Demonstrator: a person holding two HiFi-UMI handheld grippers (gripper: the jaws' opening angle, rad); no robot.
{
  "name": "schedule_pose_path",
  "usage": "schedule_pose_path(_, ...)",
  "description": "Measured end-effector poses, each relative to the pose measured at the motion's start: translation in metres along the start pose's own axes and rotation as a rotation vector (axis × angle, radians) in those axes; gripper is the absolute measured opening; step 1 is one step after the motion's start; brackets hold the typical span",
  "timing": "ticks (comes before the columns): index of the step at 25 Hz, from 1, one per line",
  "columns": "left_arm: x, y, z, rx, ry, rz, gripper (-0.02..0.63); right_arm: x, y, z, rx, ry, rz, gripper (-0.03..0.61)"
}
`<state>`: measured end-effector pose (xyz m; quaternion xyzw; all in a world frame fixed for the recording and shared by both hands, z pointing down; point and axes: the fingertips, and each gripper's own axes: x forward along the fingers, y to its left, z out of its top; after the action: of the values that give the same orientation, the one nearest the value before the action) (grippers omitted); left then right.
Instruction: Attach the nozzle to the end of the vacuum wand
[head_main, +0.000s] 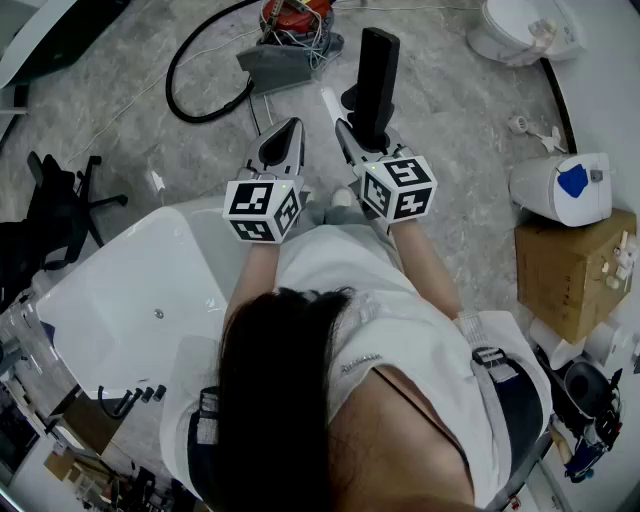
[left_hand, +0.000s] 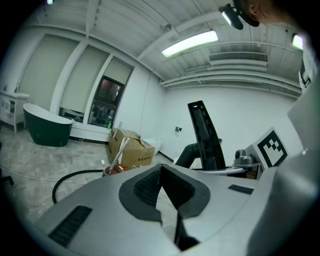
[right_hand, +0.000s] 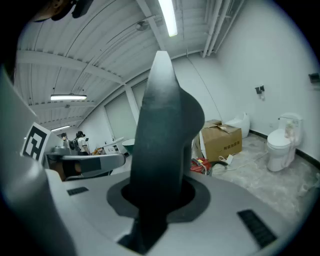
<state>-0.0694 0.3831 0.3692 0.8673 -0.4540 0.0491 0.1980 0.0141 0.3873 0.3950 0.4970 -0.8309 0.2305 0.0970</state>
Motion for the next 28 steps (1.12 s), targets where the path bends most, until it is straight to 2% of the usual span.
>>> schedule_pose_path(15, 0.004, -0.008, -0.015, -0.003, 0.048, 0.007, 0.002, -0.001, 0.003, -0.008, 0.0, 0.016, 0.017, 0.091)
schedule_pose_path(23, 0.012, -0.011, -0.017, -0.063, 0.051, -0.015, 0.002, -0.004, 0.0, -0.003, 0.071, -0.005, 0.091, 0.092)
schedule_pose_path(28, 0.023, -0.02, -0.016, -0.042, 0.048, -0.02, 0.002, -0.009, -0.016, 0.0, 0.053, -0.014, 0.077, 0.092)
